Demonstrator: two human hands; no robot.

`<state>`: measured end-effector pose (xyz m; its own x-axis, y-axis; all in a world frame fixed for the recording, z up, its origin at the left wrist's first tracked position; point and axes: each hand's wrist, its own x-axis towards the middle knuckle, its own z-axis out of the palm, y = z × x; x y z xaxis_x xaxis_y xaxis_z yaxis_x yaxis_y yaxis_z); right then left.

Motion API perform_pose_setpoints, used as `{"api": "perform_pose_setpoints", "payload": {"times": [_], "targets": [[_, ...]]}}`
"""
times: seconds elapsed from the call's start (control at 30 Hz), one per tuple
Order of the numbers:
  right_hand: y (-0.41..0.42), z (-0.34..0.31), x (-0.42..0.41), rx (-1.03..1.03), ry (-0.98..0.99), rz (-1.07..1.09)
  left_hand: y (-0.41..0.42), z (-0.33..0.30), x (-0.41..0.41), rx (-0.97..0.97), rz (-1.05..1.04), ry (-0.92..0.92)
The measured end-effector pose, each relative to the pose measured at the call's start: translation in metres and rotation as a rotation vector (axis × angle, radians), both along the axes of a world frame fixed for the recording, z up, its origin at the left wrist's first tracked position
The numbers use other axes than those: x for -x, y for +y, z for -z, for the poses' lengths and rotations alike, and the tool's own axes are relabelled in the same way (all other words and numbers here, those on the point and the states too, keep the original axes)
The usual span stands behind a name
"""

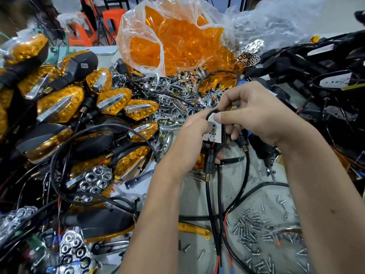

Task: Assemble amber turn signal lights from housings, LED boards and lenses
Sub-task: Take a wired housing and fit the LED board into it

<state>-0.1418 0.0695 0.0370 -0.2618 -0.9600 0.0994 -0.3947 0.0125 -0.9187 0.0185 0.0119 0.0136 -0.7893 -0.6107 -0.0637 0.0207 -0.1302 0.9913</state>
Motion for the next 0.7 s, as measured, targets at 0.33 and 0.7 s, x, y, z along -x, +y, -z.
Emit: {"api": "perform_pose_setpoints", "payload": {"times": [0.33, 0.7], "targets": [[0.009, -0.020, -0.006, 0.071, 0.099, 0.001, 0.003, 0.001, -0.003, -0.112, -0.033, 0.119], [0.015, -0.033, -0.007, 0.085, 0.135, 0.004, -0.026, 0.009, -0.005, 0.035, -0.559, 0.149]]}}
